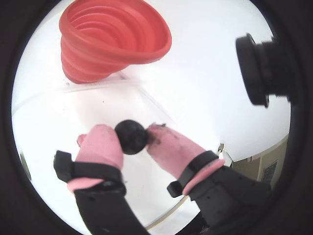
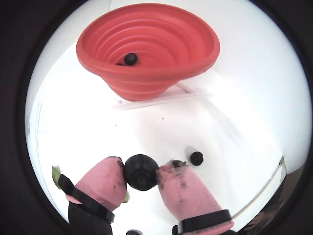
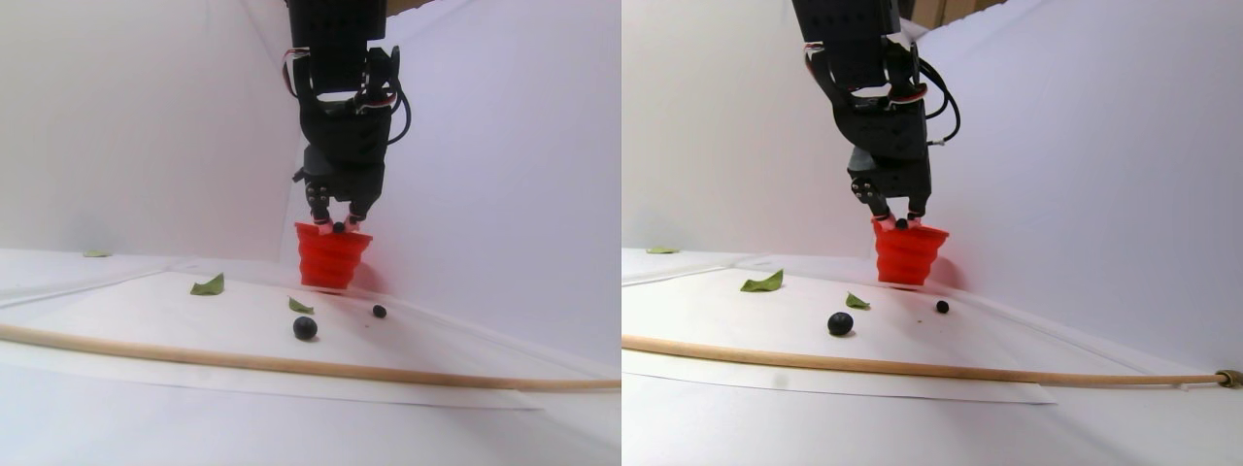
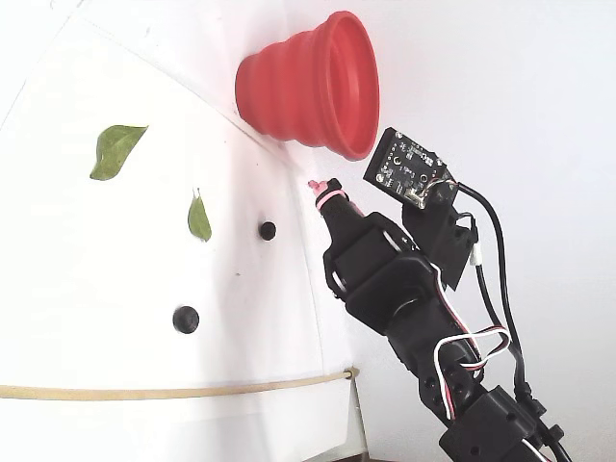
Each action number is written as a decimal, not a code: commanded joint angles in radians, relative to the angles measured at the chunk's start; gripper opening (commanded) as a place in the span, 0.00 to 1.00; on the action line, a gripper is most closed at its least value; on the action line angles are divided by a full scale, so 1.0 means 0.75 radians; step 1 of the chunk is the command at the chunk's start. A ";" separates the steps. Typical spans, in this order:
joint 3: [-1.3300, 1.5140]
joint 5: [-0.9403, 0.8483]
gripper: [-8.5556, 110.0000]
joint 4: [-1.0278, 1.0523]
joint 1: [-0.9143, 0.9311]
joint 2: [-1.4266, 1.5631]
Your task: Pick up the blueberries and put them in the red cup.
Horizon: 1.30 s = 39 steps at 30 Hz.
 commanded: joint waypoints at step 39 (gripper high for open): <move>-0.601 -0.041 0.17 0.043 0.059 -0.129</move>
